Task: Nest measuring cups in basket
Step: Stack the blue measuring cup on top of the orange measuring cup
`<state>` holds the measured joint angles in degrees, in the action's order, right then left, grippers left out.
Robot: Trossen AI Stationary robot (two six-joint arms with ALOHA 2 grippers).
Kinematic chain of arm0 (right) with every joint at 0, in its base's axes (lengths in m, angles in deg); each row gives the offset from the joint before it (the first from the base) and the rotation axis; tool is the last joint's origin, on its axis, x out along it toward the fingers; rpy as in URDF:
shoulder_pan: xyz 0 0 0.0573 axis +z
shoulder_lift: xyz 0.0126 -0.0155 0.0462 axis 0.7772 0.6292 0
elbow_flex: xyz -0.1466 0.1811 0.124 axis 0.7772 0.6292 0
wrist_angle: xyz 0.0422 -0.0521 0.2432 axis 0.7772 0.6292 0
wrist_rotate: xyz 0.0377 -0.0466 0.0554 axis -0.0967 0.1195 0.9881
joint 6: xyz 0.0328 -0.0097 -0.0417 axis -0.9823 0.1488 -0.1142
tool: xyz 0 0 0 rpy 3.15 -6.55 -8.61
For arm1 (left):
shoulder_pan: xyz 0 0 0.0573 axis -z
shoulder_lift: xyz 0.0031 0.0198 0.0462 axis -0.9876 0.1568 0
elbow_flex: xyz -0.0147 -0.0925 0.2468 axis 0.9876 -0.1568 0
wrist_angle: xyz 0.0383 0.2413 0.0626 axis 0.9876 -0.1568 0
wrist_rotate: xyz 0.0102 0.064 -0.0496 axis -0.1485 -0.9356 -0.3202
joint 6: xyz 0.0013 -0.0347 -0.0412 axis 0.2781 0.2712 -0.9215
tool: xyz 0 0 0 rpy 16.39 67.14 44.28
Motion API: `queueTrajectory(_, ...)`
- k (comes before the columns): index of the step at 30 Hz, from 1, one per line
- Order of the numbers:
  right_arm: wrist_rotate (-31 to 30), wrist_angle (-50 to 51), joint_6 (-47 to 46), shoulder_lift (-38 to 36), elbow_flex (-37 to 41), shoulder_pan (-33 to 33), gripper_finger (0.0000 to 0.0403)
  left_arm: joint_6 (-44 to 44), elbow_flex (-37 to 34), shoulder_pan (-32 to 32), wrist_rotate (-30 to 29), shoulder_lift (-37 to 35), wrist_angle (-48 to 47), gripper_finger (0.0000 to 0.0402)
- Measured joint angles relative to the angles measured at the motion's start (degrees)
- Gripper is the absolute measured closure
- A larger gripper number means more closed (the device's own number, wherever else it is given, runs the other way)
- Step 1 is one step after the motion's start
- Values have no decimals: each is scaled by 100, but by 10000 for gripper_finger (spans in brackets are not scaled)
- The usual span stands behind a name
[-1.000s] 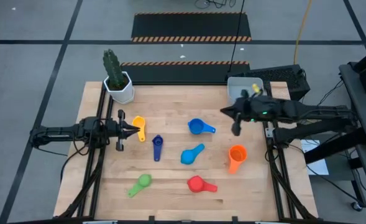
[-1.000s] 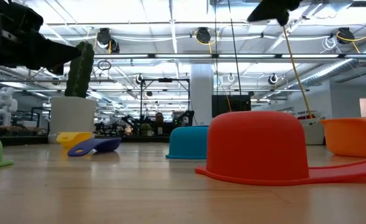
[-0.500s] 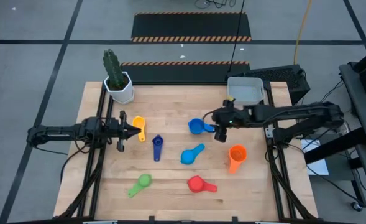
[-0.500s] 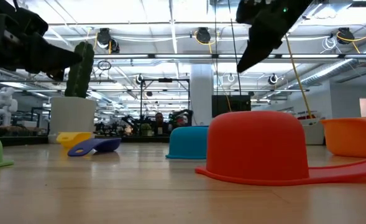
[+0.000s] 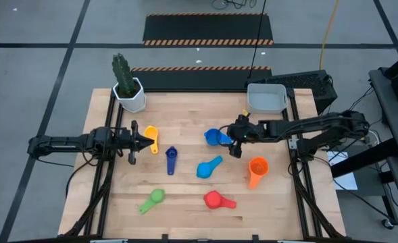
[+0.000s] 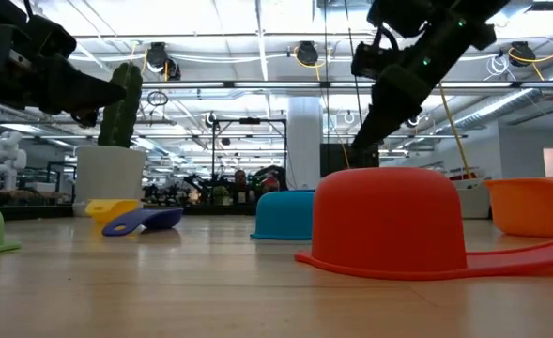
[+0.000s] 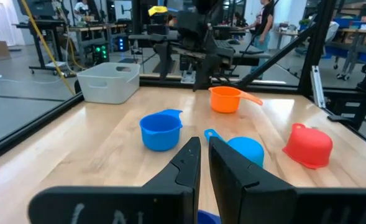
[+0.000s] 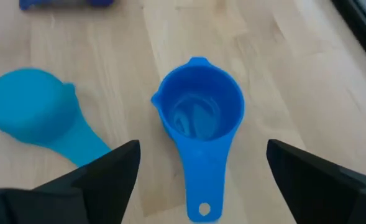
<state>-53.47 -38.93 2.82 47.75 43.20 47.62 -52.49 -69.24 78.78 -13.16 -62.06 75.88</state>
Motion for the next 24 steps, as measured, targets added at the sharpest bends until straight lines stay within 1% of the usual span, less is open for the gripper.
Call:
queueTrajectory(5, 215, -212, -55, 129, 266, -120, 55, -9, 1, 0, -73, -2, 51, 364)
queueTrajectory(9, 424, -364, -48, 414, 324, -258, 55, -9, 1, 0, -76, -2, 100, 364)
queueTrajectory(12, 436, -548, 2, 621, 329, -322, 55, -14, 1, 0, -76, -2, 119, 364)
queueTrajectory(18, 425, -503, 34, 935, 329, -420, 55, -22, 1, -2, -75, -2, 107, 364)
queueTrajectory(22, 444, -487, 98, 1045, 329, -414, 55, -21, 0, -2, -73, -2, 97, 364)
queueTrajectory(24, 578, -468, 98, 1039, 329, -416, 56, -20, 0, -2, -74, -2, 99, 364)
